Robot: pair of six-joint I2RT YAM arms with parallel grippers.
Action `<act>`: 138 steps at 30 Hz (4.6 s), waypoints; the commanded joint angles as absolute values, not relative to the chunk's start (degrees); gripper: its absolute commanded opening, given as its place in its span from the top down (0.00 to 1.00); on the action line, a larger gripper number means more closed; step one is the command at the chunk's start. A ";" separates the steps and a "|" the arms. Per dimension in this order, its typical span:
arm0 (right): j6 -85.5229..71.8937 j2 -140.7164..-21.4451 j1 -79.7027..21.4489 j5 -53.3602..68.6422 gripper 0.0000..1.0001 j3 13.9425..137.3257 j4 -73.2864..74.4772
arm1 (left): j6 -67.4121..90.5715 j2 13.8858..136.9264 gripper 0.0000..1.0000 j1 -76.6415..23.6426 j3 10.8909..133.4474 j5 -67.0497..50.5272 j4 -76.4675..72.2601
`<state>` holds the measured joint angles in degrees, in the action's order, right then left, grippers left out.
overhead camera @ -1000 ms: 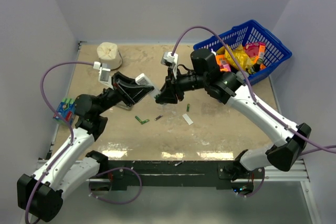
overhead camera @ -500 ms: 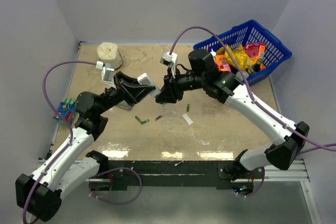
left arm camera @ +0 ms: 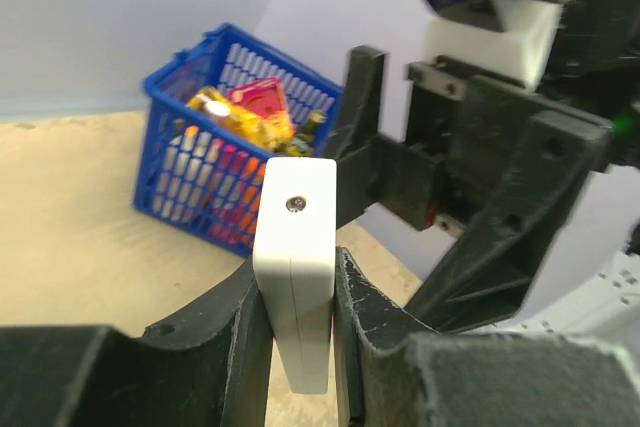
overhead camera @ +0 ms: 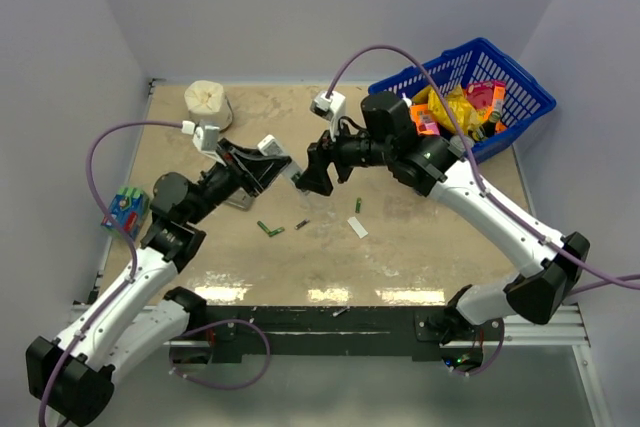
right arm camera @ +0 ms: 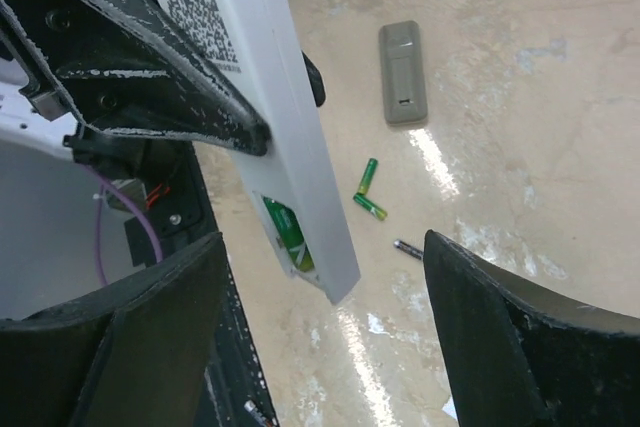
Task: Load the batteries into the remote control
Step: Load the battery into the remote control, then pick up the battery from the center of the board, then load the battery into the remote control.
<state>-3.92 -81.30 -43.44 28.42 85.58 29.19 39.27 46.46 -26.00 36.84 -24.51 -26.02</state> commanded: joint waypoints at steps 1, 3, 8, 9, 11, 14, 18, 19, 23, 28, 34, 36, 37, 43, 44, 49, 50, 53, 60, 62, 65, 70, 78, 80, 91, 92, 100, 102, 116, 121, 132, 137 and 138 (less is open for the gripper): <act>-3.08 -77.70 -42.72 22.16 0.15 88.33 29.44 | 35.68 43.95 1.00 -25.93 35.34 -13.90 -19.79; -3.08 -76.56 -42.71 18.65 0.08 88.07 30.58 | 35.25 42.37 1.00 -25.84 33.67 -9.24 -16.01; -6.41 -75.94 -42.10 8.46 0.02 85.27 34.09 | 36.47 37.45 1.00 -25.75 29.98 2.17 -6.44; -7.37 -76.20 -42.01 4.35 0.02 84.47 34.36 | 36.39 36.75 1.00 -25.75 29.19 3.15 -5.29; -10.45 -77.07 -41.75 0.63 0.02 82.45 35.76 | 36.56 34.90 1.00 -25.66 28.48 5.44 -2.22; -15.02 -79.27 -41.14 -4.12 0.02 79.73 37.61 | 36.56 32.62 1.00 -25.66 27.16 6.15 -0.45; -20.99 -80.07 -40.26 -8.78 0.15 73.49 34.46 | 36.91 31.03 1.00 -25.66 25.84 5.80 -0.09; -23.36 -80.33 -39.64 -10.36 0.18 72.26 33.67 | 36.83 30.85 1.00 -25.66 25.67 5.71 -0.09; -28.12 -81.82 -39.02 -13.09 0.33 66.03 29.28 | 37.70 30.06 1.00 -25.66 24.88 4.14 -0.09; -33.91 -84.64 -38.76 -14.15 0.45 60.40 24.62 | 38.58 29.27 1.00 -25.66 23.82 2.46 -0.09; -37.17 -88.32 -38.23 -15.11 0.56 56.17 18.90 | 39.46 29.27 1.00 -25.66 23.29 0.35 -0.09; -37.35 -89.81 -38.15 -15.03 0.58 55.72 18.11 | 39.73 29.09 1.00 -25.66 23.20 0.35 -0.09; -37.27 -90.17 -38.06 -15.03 0.59 55.37 17.84 | 39.81 29.00 1.00 -25.66 23.20 0.26 -0.09; -37.00 -93.59 -37.88 -13.89 0.66 55.72 15.38 | 40.25 28.74 1.00 -25.66 23.20 -1.14 -0.09; -37.00 -94.04 -37.88 -13.89 0.67 55.81 15.38 | 40.25 28.83 1.00 -25.66 23.29 -1.06 -0.09; -36.47 -97.29 -37.79 -13.97 0.71 56.69 15.29 | 40.08 29.09 1.00 -25.66 23.73 -1.05 -0.09; -36.47 -97.82 -37.88 -14.24 0.71 56.86 15.47 | 40.08 29.18 1.00 -25.66 23.82 -1.05 -0.09; -36.65 -98.96 -37.79 -15.55 0.75 56.95 15.82 | 40.17 29.53 1.00 -25.66 23.73 -1.05 -0.26; -35.51 -100.81 -37.79 -18.02 0.78 58.09 18.54 | 40.17 30.76 1.00 -25.66 23.82 -1.32 -1.40; -35.16 -100.90 -37.88 -18.28 0.81 58.18 18.98 | 40.17 31.02 1.00 -25.66 23.73 -1.41 -1.76; -34.11 -100.11 -37.79 -18.19 0.90 57.83 18.98 | 40.17 31.64 1.00 -25.66 23.64 -1.49 -2.72; -27.26 -94.68 -37.88 -16.27 1.00 58.97 19.86 | 41.56 34.18 1.00 -25.66 21.90 -4.03 -8.95; -12.05 -83.06 -37.97 -4.51 1.00 68.01 30.12 | 47.71 43.22 1.00 -25.58 16.79 -13.00 -32.15; -9.60 -80.78 -38.58 -0.19 1.00 71.43 32.33 | 49.21 46.21 1.00 -25.49 16.26 -13.97 -38.19; -5.89 -80.68 -48.86 9.14 1.00 84.11 43.33 | 57.48 57.39 1.00 -25.14 17.40 -18.46 -53.08; -5.71 -81.03 -49.13 9.58 1.00 84.72 43.42 | 57.83 58.00 1.00 -25.14 17.49 -18.54 -53.96; -4.40 -84.98 -50.01 9.49 1.00 87.71 48.60 | 63.72 60.64 1.00 -25.14 17.67 -19.16 -56.07; -4.04 -85.60 -50.01 9.23 1.00 88.15 49.66 | 64.77 61.17 1.00 -25.14 17.23 -19.25 -57.21; -3.25 -88.50 -50.19 10.90 1.00 90.35 51.06 | 67.41 62.84 1.00 -25.14 17.67 -19.51 -59.15; -3.34 -89.56 -50.36 11.25 1.00 90.62 51.50 | 67.85 63.28 1.00 -25.14 17.67 -19.51 -59.77; -5.36 -90.18 -50.54 7.65 1.00 91.41 51.95 | 68.64 62.93 1.00 -25.14 17.58 -19.07 -59.24; -6.24 -90.88 -50.80 7.21 1.00 91.76 51.59 | 70.57 63.54 1.00 -25.14 16.96 -19.07 -60.64; -6.41 -90.97 -50.80 7.12 0.99 91.93 51.68 | 70.75 63.54 1.00 -25.14 16.96 -19.07 -60.91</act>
<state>-5.19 -90.17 -50.39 8.51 89.21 52.05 68.64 63.26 -25.50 16.08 -19.29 -55.22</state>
